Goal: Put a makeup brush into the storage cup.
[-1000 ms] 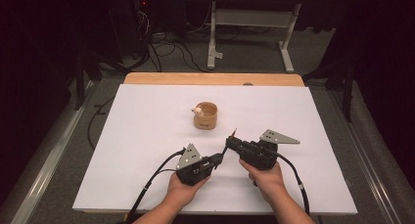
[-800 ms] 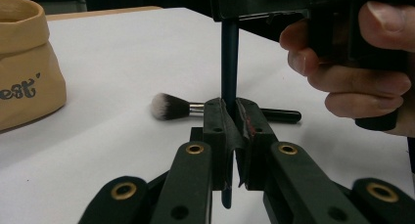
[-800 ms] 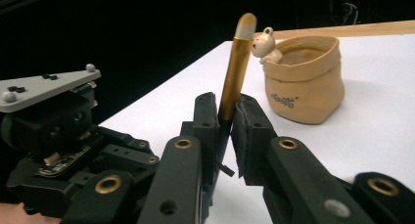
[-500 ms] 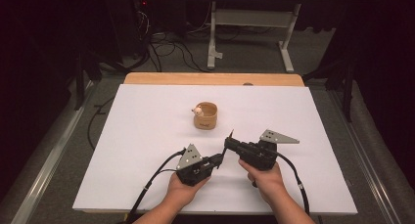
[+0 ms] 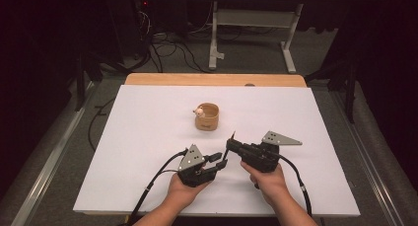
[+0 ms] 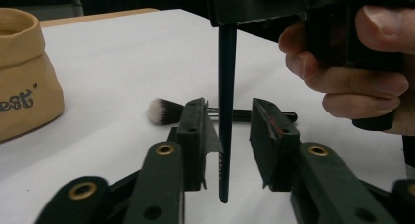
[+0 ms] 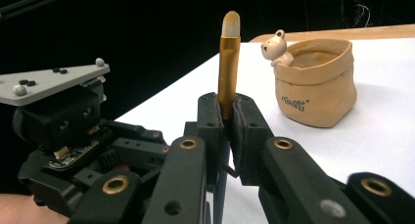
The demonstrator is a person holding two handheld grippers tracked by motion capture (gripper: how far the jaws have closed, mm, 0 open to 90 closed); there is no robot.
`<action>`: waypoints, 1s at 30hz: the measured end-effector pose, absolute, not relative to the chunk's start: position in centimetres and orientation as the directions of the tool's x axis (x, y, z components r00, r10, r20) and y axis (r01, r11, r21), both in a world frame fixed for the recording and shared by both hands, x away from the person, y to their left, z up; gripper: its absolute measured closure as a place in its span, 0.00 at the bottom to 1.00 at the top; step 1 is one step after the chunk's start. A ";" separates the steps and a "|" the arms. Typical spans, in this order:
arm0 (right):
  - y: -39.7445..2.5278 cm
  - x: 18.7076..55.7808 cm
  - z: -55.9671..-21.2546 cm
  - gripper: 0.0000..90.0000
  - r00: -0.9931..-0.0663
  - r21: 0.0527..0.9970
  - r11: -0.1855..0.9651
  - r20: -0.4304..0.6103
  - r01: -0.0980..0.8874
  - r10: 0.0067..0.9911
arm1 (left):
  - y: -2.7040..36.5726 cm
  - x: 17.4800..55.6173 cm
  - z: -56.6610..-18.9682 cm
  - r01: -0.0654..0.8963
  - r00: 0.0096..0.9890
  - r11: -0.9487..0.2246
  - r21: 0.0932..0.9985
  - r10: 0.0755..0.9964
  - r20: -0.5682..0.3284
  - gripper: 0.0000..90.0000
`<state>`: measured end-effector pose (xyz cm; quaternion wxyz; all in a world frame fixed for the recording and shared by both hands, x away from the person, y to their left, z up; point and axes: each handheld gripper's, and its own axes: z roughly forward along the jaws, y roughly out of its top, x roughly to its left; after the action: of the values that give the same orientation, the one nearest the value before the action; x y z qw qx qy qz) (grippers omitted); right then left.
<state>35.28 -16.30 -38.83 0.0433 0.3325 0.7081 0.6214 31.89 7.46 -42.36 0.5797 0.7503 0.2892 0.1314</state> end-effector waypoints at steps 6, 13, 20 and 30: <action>-16.2 35.1 -38.8 0.95 -0.784 0.920 0.034 0.313 0.391 0.536 | 7.6 32.1 -42.1 0.299 0.782 -0.147 0.943 0.604 -0.154 0.63; -16.0 34.9 -38.8 0.95 -0.793 0.930 0.068 0.269 0.361 0.546 | 7.8 32.3 -41.9 0.310 0.773 -0.147 0.939 0.615 -0.158 0.57; -15.4 34.5 -38.8 0.95 -0.809 0.938 0.120 0.211 0.326 0.548 | 7.9 32.1 -41.7 0.280 0.780 -0.144 0.949 0.610 -0.138 0.63; -14.4 33.9 -38.8 0.95 -0.833 0.939 0.164 0.176 0.302 0.524 | 8.0 31.9 -41.5 0.256 0.789 -0.140 0.957 0.602 -0.123 0.74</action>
<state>33.91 -14.43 -38.84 0.0947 0.2727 0.7570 0.5862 31.85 7.98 -41.54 0.5884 0.7405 0.2897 0.1470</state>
